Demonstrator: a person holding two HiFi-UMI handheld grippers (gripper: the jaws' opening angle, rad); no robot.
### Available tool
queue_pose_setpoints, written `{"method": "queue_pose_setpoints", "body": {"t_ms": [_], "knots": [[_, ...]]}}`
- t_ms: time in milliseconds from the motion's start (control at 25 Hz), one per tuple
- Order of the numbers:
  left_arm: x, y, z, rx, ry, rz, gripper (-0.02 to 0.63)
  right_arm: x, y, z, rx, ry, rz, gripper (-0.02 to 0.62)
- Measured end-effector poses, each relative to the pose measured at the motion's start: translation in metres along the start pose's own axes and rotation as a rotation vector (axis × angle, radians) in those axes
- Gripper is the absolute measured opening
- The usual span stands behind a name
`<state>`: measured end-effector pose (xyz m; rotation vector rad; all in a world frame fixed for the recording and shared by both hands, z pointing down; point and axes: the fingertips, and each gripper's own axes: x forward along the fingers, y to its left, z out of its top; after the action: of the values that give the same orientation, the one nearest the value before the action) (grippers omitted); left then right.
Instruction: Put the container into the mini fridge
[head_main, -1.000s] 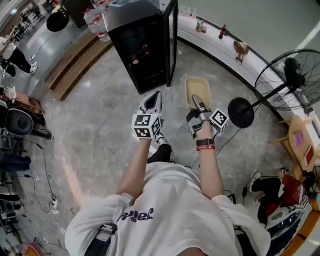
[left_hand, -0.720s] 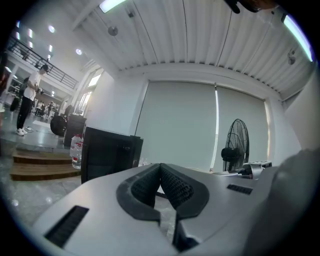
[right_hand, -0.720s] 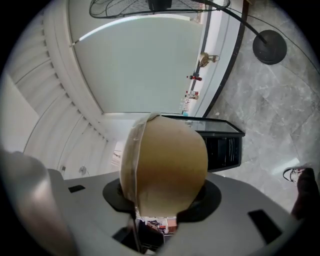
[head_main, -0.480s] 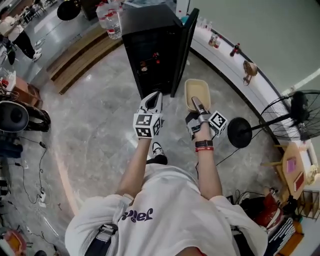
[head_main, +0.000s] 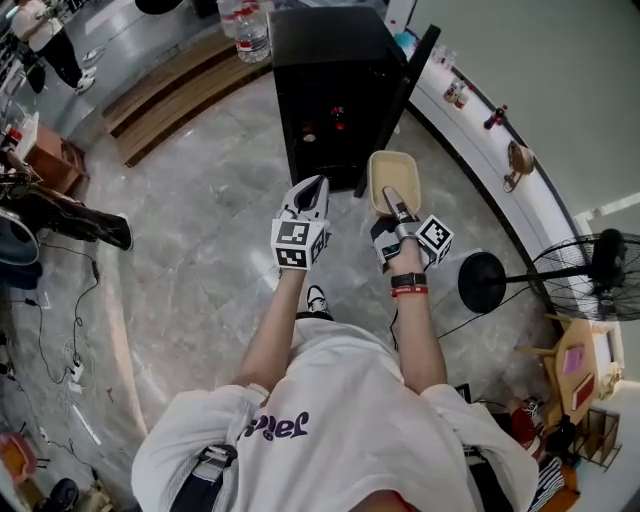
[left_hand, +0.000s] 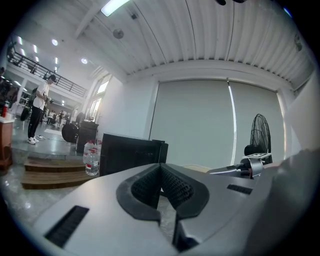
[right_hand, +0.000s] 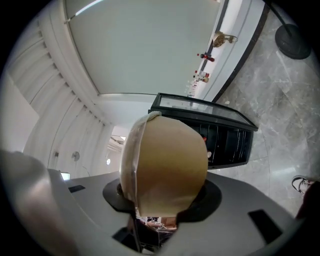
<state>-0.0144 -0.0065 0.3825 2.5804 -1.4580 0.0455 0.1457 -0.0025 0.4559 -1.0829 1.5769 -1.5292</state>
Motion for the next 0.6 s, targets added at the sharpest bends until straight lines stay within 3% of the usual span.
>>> {"method": "queue_pose_setpoints", "body": {"t_ms": [360,600], "knots": [[0.043,0.046,0.004,0.003,-0.022,0.014,0.021,0.07,-0.012,-0.002,0.003,0.058,-0.026,0.199],[0.064,0.067,-0.008,-0.018,0.017,0.035,0.021,0.099,-0.028,-0.006,0.023,0.102,-0.049,0.198]]}}
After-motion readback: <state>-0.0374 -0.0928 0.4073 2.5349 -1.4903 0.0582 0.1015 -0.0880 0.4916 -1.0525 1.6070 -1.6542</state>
